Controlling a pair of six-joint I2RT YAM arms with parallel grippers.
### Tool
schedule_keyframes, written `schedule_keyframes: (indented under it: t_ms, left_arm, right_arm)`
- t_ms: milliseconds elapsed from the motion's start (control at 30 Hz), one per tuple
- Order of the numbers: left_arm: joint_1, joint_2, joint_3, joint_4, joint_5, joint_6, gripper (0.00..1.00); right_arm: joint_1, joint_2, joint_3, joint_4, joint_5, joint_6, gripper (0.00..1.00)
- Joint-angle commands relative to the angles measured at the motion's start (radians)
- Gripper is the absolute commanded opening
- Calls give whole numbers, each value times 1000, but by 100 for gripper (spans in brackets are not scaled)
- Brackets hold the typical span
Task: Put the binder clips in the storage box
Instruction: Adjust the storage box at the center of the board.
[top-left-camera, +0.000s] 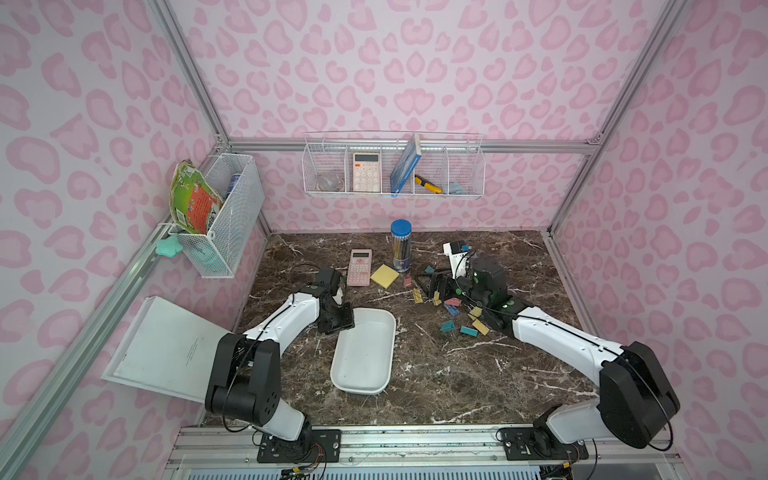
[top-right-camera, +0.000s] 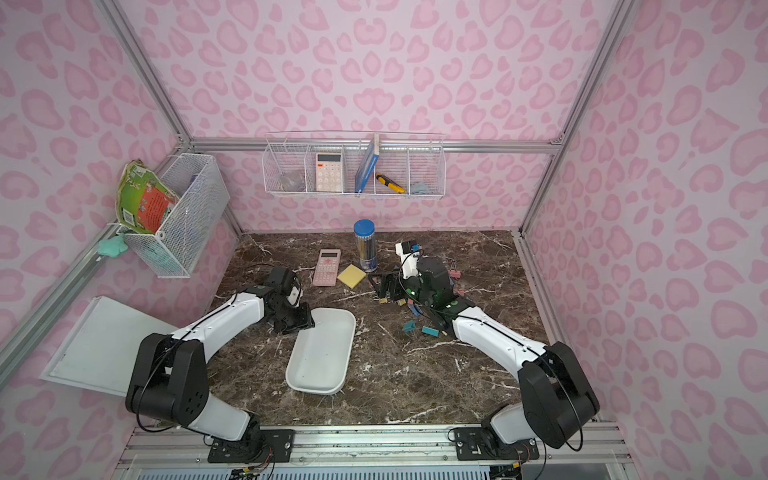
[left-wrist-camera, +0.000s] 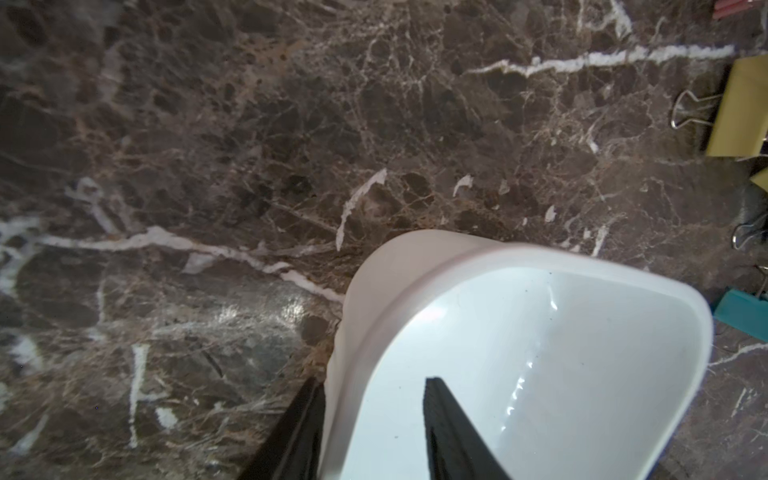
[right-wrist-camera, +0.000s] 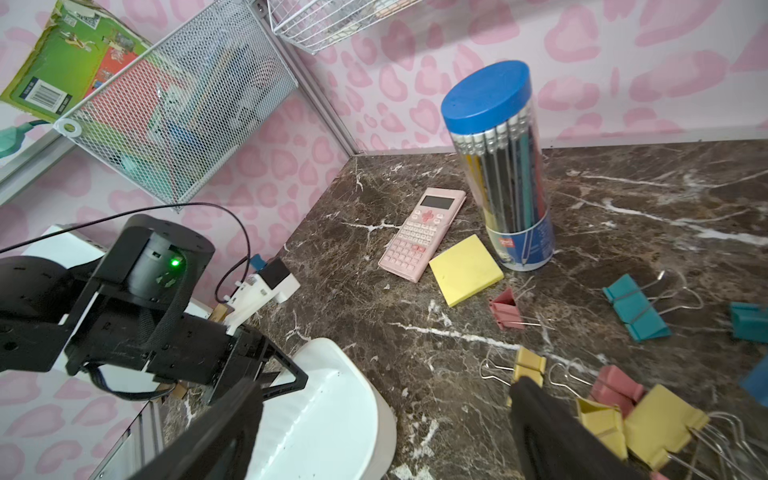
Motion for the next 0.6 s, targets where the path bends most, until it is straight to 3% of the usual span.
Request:
schedule_keyframes:
  t_ms: [0,67,200,400,567]
  left_arm:
    - [-16,27,26,-23,13,48,32]
    - [-24,42,38,-31,17,70,23]
    - [-37,73,71,-49,18,118,15]
    - [-57,107,124,-55,106,223,11]
    - [-121,173,211,-117,115,362,12]
  right_arm:
    - [3,18,28,-6,-28,-1,95]
    - [3,28,51,-37,-37,-16,95]
    - [3,38,94,-109,-51,-55,95]
    - [3,28,113,-218,-54,-131,95]
    - [-16,7,92,-295,-33,-173,95]
